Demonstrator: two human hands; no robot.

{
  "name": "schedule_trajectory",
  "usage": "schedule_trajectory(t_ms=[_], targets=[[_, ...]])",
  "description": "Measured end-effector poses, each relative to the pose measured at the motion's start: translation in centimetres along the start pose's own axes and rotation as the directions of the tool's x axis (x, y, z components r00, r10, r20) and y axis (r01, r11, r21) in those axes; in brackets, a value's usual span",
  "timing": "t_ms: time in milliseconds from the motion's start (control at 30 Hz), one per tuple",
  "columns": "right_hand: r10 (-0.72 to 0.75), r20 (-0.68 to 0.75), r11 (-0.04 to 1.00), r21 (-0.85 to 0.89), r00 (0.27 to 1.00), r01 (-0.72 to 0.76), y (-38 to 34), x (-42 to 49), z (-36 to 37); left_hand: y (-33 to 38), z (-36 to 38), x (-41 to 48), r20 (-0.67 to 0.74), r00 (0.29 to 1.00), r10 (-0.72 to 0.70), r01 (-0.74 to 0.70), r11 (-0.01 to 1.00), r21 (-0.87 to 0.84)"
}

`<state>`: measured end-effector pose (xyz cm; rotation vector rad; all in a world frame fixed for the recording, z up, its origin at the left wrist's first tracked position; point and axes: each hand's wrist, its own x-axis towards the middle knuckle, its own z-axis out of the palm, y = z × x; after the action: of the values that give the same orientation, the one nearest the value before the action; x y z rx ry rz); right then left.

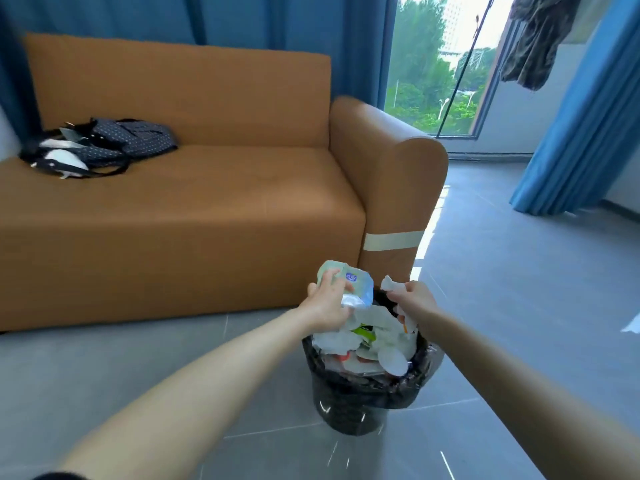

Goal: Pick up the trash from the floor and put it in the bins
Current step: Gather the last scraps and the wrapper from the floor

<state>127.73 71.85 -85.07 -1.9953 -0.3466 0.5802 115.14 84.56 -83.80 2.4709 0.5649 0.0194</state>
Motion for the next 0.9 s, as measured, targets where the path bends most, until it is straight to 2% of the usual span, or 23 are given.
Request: schedule_trajectory(t_ms=[133,200,267,367,500,633,700,767,900], targets=[[0.012,-0.005,0.999,-0.032,1.000,-0.012,2.0,0.4,-0.8,0.1,4.3,0.9,0.206,0.976,-0.071,0.052,0.994,0.098],[0.011,-0.005,0.996,-0.083,1.000,-0.011,2.9,0.8,-0.9,-0.4,5.3,0.9,0.265,0.959,-0.101,0.058,0.984,0.166],[0.001,-0.001,0.992,-0.128,1.000,-0.001,3.4,1.1,-0.7,-1.4,5.5,0.8,0.253,0.962,-0.098,0.048,0.980,0.195],[-0.024,0.006,0.984,-0.176,1.000,0.025,3.6,1.2,0.2,-3.1,4.4,0.5,0.189,0.979,-0.078,0.050,0.987,0.150],[-0.089,0.097,0.955,-0.273,0.991,0.113,3.4,1.0,1.8,-4.4,2.3,-1.0,0.103,0.992,-0.079,0.067,0.991,0.113],[-0.188,0.187,0.855,-0.453,0.964,0.254,4.2,0.6,2.9,-5.2,1.8,-1.8,0.067,0.994,-0.085,0.081,0.995,0.063],[-0.210,0.265,0.767,-0.552,0.941,0.327,4.9,-0.2,3.5,-5.2,2.0,-1.8,0.077,0.993,-0.086,0.081,0.995,0.059],[-0.178,0.360,0.691,-0.618,0.916,0.376,5.8,-1.0,4.3,-5.0,2.2,-1.8,0.086,0.993,-0.078,0.073,0.996,0.060],[0.037,0.427,0.668,-0.683,0.903,0.296,7.4,-0.1,5.9,-4.4,2.8,-2.1,0.104,0.993,-0.049,0.038,0.994,0.104]])
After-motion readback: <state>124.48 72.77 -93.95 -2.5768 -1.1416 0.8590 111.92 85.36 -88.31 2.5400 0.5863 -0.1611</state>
